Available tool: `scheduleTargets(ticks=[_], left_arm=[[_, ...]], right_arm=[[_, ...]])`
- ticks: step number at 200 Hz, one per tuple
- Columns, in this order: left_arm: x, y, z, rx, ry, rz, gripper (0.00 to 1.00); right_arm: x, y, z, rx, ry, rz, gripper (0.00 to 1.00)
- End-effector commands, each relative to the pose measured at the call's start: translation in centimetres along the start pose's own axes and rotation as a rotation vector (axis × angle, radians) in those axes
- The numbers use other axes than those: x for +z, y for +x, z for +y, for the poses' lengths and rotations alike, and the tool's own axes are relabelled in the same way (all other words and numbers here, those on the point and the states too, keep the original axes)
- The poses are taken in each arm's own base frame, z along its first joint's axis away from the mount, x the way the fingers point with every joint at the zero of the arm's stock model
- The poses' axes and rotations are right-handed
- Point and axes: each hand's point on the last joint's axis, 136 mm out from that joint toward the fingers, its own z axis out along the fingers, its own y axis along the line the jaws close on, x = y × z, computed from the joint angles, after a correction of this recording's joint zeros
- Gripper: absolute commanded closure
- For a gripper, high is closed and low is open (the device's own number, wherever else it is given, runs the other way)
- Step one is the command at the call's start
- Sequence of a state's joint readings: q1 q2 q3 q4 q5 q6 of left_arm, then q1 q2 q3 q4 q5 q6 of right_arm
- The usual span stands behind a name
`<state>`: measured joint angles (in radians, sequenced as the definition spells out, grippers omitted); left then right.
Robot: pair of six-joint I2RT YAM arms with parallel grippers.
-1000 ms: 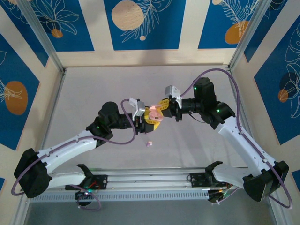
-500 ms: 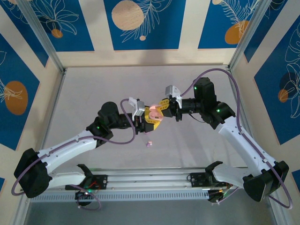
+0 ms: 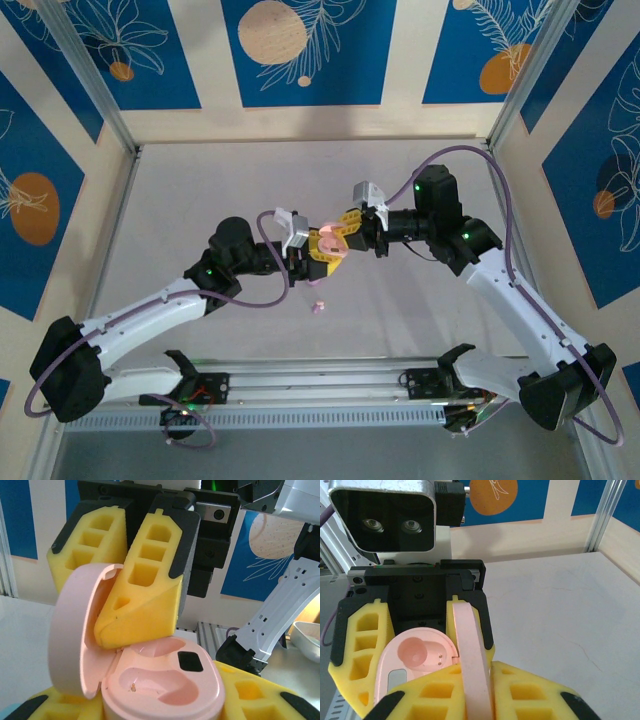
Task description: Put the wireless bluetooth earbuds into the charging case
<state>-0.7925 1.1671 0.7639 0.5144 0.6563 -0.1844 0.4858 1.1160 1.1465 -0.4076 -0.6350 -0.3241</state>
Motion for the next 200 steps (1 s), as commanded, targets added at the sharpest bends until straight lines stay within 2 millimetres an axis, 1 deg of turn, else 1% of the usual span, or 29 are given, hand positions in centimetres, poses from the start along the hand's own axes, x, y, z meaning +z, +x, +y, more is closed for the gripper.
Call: scheduleTargets(ticks=[1, 17, 26, 41, 61, 95, 101, 105, 117, 125, 137, 142, 146, 154, 169, 170, 173, 178, 179, 182, 183, 192, 200], left_arm=[[-0.1, -1.2, -0.2, 0.028, 0.0, -0.028, 0.76], [-0.2, -1.0, -0.1, 0.033, -0.01, -0.027, 0.76], [-0.2, -1.1, -0.1, 0.039, -0.018, -0.031, 0.76], [-0.4, -1.0, 0.0, 0.046, -0.027, -0.034, 0.76], [-0.5, -0.8, 0.0, 0.049, -0.033, -0.036, 0.76], [-0.8, -0.7, 0.2, 0.056, -0.055, -0.043, 0.76], [-0.8, -0.6, 0.3, 0.057, -0.062, -0.043, 0.76], [-0.9, -0.6, 0.4, 0.06, -0.067, -0.045, 0.76], [-1.1, -0.6, 0.5, 0.063, -0.082, -0.05, 0.76], [-1.3, -0.6, 0.6, 0.069, -0.095, -0.056, 0.76], [-1.7, -0.7, 0.6, 0.075, -0.112, -0.063, 0.76], [-1.9, -0.8, 0.6, 0.08, -0.12, -0.068, 0.76], [-2.0, -0.8, 0.6, 0.081, -0.126, -0.068, 0.76], [-2.3, -0.9, 0.6, 0.086, -0.136, -0.072, 0.76], [-2.8, -1.3, 0.5, 0.099, -0.158, -0.084, 0.76], [-2.8, -1.3, 0.5, 0.099, -0.159, -0.084, 0.76], [-2.9, -1.4, 0.5, 0.1, -0.164, -0.086, 0.76], [-3.1, -1.6, 0.5, 0.104, -0.171, -0.09, 0.76], [-3.1, -1.6, 0.5, 0.106, -0.173, -0.092, 0.76], [-3.2, -1.6, 0.5, 0.108, -0.177, -0.094, 0.76], [-3.3, -1.6, 0.5, 0.107, -0.179, -0.094, 0.76], [-3.5, -1.8, 0.5, 0.111, -0.191, -0.101, 0.76], [-3.8, -2.1, 0.5, 0.116, -0.199, -0.109, 0.76]], right_arm=[[-0.5, -1.3, 0.4, 0.001, -0.005, -0.028, 0.76], [-0.7, -1.7, 0.4, 0.014, 0.005, -0.035, 0.61], [-0.8, -2.1, 0.4, 0.025, 0.011, -0.043, 0.56], [-1.2, -2.8, 0.3, 0.048, 0.032, -0.058, 0.52], [-2.0, -3.7, -0.7, 0.095, 0.105, -0.079, 0.46], [-4.0, -5.6, -1.5, 0.191, 0.169, -0.145, 0.43], [-4.5, -5.8, -2.1, 0.221, 0.2, -0.159, 0.43], [-4.8, -5.9, -2.5, 0.246, 0.226, -0.167, 0.41], [-6.0, -5.4, -4.7, 0.333, 0.338, -0.182, 0.38], [-6.7, -4.6, -6.3, 0.407, 0.405, -0.183, 0.39], [-7.5, -2.5, -8.7, 0.548, 0.471, -0.166, 0.43], [-7.7, -1.2, -9.8, 0.628, 0.494, -0.148, 0.45], [-7.7, -0.5, -10.3, 0.666, 0.504, -0.139, 0.47], [-7.6, 1.6, -11.5, 0.77, 0.522, -0.101, 0.49], [-6.4, 5.9, -13.1, 0.971, 0.525, 0.0, 0.56], [-6.4, 5.9, -13.1, 0.971, 0.525, 0.0, 0.56], [-6.1, 6.7, -13.3, 1.008, 0.52, 0.023, 0.57], [-5.4, 8.0, -13.6, 1.064, 0.503, 0.059, 0.59], [-5.2, 8.4, -13.7, 1.085, 0.497, 0.073, 0.59], [-4.9, 8.9, -13.8, 1.104, 0.489, 0.087, 0.6], [-4.6, 9.4, -13.9, 1.124, 0.481, 0.102, 0.61], [-3.4, 11.5, -14.3, 1.201, 0.454, 0.167, 0.67], [-2.4, 13.4, -14.7, 1.262, 0.451, 0.224, 0.68]])
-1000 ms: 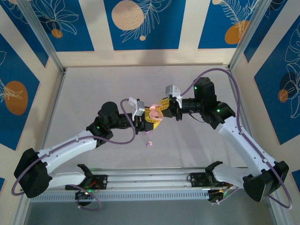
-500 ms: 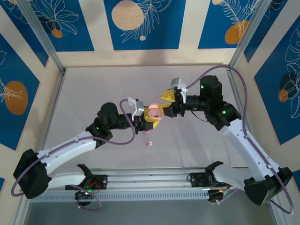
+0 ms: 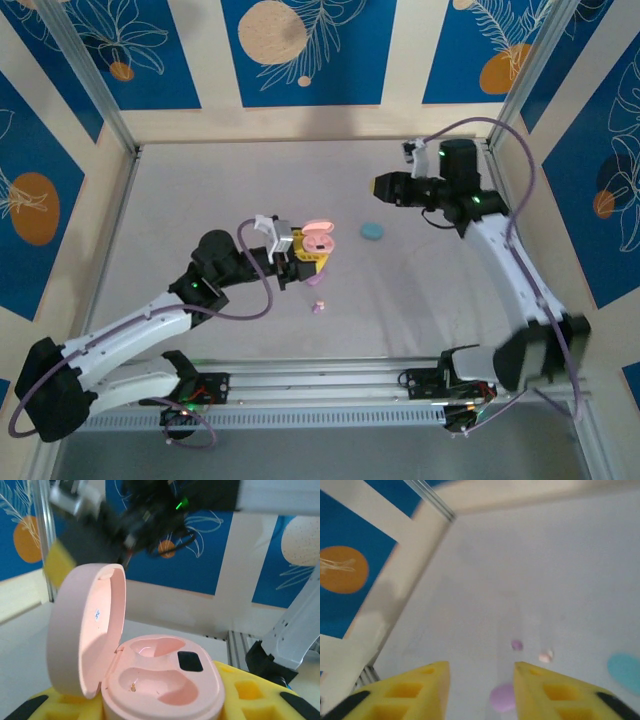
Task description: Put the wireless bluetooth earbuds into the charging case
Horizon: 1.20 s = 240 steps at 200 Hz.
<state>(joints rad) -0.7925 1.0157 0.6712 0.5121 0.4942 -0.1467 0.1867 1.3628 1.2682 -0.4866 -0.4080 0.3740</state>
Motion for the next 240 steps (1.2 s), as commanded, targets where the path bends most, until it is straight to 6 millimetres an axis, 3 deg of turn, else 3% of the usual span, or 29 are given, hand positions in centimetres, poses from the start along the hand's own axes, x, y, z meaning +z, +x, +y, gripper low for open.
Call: scheduleTargets(ticks=[1, 34, 88, 125, 176, 240], left_arm=[[-0.8, -1.0, 0.2, 0.044, -0.046, -0.042, 0.76], [-1.3, -1.4, 0.1, 0.048, -0.059, -0.049, 0.76], [-1.2, -1.3, 0.2, 0.04, -0.06, -0.048, 0.76], [-1.2, -1.2, 0.4, 0.038, -0.066, -0.043, 0.76], [-1.1, -0.9, 0.5, 0.043, -0.074, -0.032, 0.76], [-0.6, -0.7, 0.7, 0.031, -0.069, -0.023, 0.76]], right_arm=[[3.6, 4.9, -3.5, 0.27, 0.067, 0.252, 0.68], [9.1, 8.0, -5.2, 0.223, 0.1, 0.416, 0.67], [16.6, 10.2, -5.3, 0.077, 0.127, 0.616, 0.65], [20.5, 11.3, -6.2, 0.028, 0.151, 0.701, 0.64], [22.6, 12.3, -7.8, 0.007, 0.171, 0.735, 0.6], [22.3, 13.8, -9.0, -0.023, 0.185, 0.788, 0.6]])
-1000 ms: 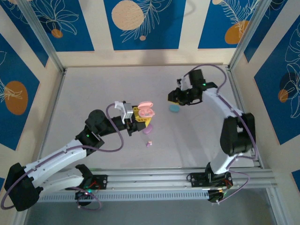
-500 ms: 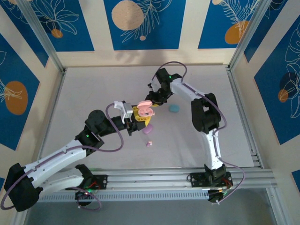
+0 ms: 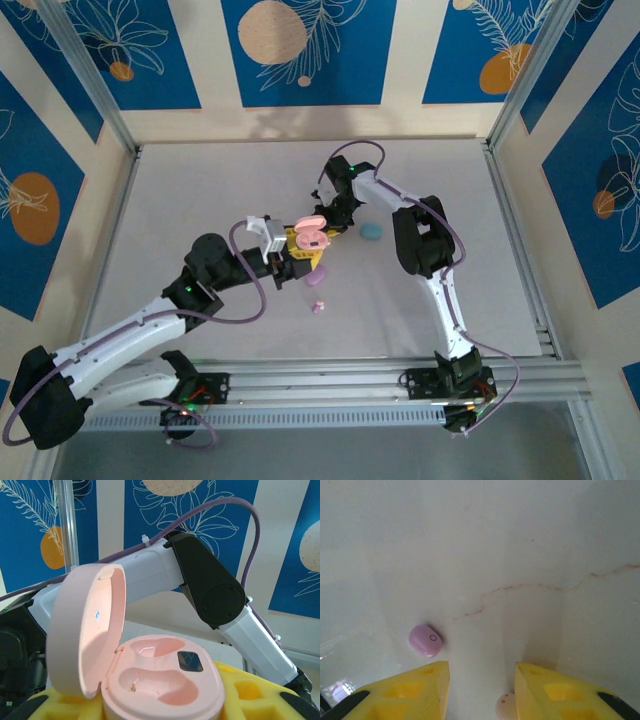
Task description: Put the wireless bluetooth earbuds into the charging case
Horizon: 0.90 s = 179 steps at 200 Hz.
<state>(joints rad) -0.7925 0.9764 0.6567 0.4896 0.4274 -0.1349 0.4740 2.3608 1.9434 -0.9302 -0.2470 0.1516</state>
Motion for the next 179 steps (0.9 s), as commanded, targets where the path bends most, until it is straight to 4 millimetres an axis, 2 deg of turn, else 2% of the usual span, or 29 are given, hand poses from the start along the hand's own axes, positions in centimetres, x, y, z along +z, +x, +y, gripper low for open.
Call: scheduleTargets(ticks=[1, 93, 179], left_arm=[[0.1, -0.4, 0.0, 0.017, -0.003, -0.013, 0.76], [0.4, -0.4, 0.1, 0.005, -0.002, -0.007, 0.76], [0.4, -0.5, 0.2, 0.0, -0.005, -0.011, 0.76]], right_arm=[[0.1, 0.7, -0.3, -0.02, 0.006, 0.036, 0.6], [-1.4, 2.3, -0.1, -0.037, 0.03, 0.05, 0.62], [-0.6, 2.2, -0.9, -0.093, 0.152, 0.068, 0.67]])
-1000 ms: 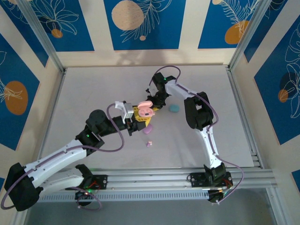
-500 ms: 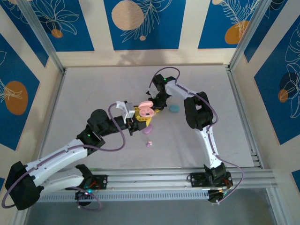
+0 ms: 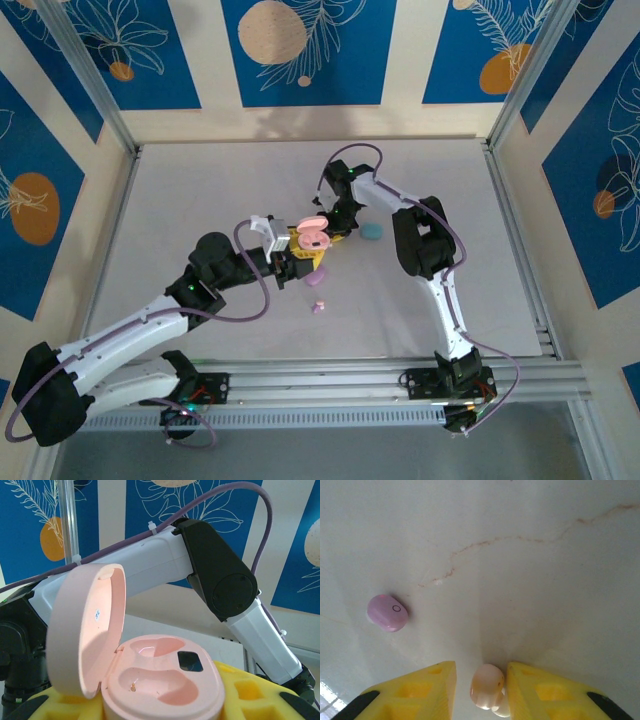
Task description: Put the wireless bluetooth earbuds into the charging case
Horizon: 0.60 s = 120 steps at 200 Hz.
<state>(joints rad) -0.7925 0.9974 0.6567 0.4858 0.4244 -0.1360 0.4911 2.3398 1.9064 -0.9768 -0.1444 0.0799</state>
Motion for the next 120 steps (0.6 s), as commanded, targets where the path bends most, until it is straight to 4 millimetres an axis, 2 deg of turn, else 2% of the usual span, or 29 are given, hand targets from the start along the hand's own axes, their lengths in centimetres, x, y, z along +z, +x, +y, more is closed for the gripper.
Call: scheduleTargets(ticks=[1, 49, 120], left_arm=[[0.0, -1.3, -0.2, 0.012, 0.002, -0.032, 0.76], [0.0, -1.2, -0.1, 0.008, -0.001, -0.03, 0.75], [-0.1, -1.2, -0.1, 0.009, -0.004, -0.031, 0.75]], right_arm=[[-0.9, 0.4, 0.2, -0.034, 0.049, 0.013, 0.67], [-0.1, 0.0, 0.1, -0.049, 0.087, 0.022, 0.71], [1.1, 0.5, -0.6, -0.097, 0.188, 0.069, 0.74]])
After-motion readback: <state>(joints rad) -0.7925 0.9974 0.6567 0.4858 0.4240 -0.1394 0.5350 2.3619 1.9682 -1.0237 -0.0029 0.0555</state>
